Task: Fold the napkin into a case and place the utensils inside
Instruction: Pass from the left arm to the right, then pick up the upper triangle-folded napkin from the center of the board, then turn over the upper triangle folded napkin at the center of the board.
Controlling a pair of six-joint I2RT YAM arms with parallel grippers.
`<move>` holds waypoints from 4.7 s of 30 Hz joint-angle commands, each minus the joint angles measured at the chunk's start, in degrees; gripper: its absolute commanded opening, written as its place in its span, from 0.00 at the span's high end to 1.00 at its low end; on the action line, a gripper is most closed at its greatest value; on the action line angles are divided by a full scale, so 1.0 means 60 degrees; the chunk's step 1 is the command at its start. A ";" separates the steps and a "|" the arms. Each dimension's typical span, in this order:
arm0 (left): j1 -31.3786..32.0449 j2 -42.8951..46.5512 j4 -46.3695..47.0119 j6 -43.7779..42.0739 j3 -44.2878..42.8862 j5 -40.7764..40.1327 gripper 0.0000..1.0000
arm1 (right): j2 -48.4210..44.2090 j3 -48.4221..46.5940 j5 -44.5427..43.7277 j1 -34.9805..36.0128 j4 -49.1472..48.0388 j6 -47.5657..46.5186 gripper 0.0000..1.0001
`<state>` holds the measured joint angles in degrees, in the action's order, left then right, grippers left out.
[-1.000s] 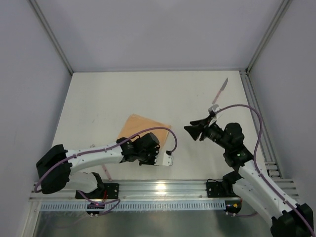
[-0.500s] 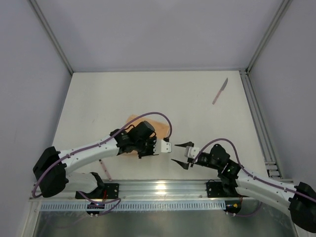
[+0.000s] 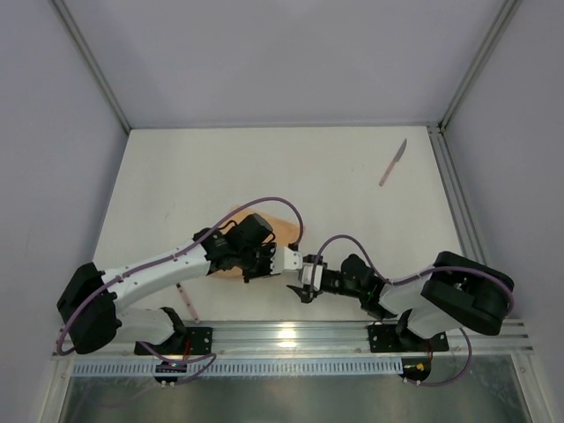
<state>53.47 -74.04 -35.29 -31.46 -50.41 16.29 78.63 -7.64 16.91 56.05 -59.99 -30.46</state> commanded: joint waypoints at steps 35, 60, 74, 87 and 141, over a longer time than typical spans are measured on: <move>-0.0460 0.0006 0.0374 0.0674 -0.0343 0.0932 1.00 | 0.2935 -0.1510 -0.1089 0.0956 -0.5618 0.0813 0.46; -0.1251 0.1030 0.0168 0.0616 -0.0140 0.0479 0.32 | 0.2086 -0.2301 -0.1178 0.0122 -0.3333 0.3581 0.96; -0.0900 0.1720 0.4664 0.0410 0.2805 -0.2216 0.35 | 0.2012 -0.2535 -0.0489 -0.0816 -0.2864 0.4958 0.96; -0.0680 0.3066 0.3963 -0.0278 0.4402 -0.5322 0.65 | 0.1412 -0.2550 -0.0284 -0.1124 -0.2030 0.4901 0.96; -0.2641 0.5250 0.1091 -0.1786 0.1387 -0.8985 1.00 | -0.0346 -0.5640 0.0654 -0.0905 0.3669 0.6129 0.96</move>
<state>39.11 -43.00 -28.21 -38.06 -38.72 -34.15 77.97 -38.98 20.60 49.98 -40.80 1.78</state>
